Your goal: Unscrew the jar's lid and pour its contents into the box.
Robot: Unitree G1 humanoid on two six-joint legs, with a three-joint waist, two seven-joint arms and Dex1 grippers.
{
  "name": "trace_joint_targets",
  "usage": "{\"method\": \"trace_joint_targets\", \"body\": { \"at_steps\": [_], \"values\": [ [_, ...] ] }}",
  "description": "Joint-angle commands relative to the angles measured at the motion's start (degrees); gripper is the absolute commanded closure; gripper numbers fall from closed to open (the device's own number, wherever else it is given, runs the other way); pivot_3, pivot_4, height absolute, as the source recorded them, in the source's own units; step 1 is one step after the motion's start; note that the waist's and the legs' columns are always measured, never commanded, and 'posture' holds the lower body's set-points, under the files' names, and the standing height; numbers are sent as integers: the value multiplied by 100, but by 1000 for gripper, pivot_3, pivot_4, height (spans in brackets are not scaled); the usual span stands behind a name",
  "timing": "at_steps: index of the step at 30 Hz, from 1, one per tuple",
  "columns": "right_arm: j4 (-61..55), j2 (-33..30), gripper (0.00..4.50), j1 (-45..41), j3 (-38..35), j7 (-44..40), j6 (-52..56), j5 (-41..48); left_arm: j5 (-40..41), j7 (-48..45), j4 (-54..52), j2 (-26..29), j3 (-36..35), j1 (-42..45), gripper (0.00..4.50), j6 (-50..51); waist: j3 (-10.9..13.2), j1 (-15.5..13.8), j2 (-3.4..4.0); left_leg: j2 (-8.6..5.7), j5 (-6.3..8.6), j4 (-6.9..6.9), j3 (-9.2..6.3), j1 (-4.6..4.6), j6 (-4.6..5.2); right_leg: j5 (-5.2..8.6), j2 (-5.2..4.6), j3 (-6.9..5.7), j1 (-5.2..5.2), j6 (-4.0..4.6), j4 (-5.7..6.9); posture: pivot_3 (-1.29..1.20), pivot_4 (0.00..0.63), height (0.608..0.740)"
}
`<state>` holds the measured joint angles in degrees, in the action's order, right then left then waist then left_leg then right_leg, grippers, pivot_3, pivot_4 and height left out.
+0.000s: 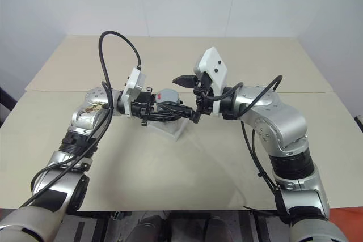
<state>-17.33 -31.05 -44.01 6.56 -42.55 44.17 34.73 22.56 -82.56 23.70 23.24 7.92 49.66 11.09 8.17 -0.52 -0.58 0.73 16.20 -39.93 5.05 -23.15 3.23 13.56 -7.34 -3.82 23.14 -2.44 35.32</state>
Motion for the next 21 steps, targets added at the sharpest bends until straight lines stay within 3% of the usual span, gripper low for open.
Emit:
{"method": "trace_joint_targets", "body": {
  "at_steps": [1,21],
  "values": [
    [-34,62,0,-193,24,-15,-2,-85,12,-69,6,-55,-78,220,2496,-113,0,16,0,0,0,0,0,0,-1,0,0,-1,1,0,0,0,150,740],
    [123,134,0,-321,-22,-188,-173,-287,-14,-116,55,-86,-95,236,2496,-160,0,57,0,2,-2,0,-1,1,-3,0,1,-1,1,0,6,0,150,740]
  ]
}}
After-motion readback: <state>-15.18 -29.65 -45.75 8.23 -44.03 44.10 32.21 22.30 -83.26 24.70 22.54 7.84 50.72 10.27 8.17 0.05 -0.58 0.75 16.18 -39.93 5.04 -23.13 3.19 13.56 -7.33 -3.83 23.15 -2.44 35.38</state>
